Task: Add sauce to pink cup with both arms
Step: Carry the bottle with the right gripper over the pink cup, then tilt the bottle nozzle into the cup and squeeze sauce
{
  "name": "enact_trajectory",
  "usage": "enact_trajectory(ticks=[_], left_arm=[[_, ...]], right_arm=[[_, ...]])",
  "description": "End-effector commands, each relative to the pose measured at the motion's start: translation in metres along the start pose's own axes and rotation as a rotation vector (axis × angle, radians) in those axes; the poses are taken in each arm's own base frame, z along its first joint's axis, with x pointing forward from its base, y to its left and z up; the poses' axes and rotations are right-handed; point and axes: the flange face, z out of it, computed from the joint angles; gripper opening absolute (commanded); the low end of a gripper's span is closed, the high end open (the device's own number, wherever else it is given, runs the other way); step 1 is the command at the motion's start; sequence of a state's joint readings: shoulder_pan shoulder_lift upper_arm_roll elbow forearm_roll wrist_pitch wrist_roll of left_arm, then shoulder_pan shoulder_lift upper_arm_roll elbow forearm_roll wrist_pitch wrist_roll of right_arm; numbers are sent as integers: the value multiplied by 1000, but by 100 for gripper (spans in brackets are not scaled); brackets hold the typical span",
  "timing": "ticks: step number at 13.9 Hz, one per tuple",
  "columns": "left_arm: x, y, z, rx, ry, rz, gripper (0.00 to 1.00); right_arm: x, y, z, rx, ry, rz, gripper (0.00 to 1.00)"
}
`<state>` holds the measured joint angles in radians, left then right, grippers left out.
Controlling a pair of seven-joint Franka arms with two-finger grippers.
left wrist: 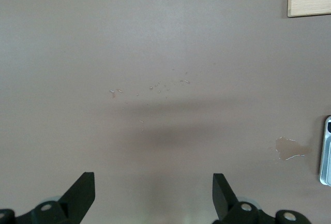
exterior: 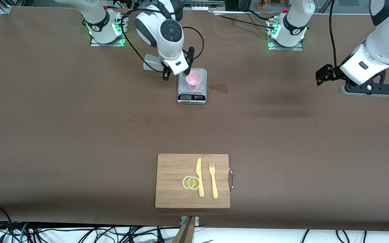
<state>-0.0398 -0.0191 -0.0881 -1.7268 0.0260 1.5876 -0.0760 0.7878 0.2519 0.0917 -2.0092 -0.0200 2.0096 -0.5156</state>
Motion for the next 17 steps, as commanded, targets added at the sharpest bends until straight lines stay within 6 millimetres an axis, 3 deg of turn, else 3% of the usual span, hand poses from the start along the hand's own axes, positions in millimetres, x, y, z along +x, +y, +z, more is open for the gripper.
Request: enact_trajectory(ticks=[1, 8, 17], left_arm=[[-2, -2, -3, -14, -5, 17, 100], [-2, -2, -2, -14, -7, 17, 100], [-2, -2, -3, -14, -5, 20, 100]], right_arm=[[14, 2, -9, -20, -47, -11, 0], [19, 7, -6, -30, -71, -15, 0], [7, 0, -44, 27, 35, 18, 0]])
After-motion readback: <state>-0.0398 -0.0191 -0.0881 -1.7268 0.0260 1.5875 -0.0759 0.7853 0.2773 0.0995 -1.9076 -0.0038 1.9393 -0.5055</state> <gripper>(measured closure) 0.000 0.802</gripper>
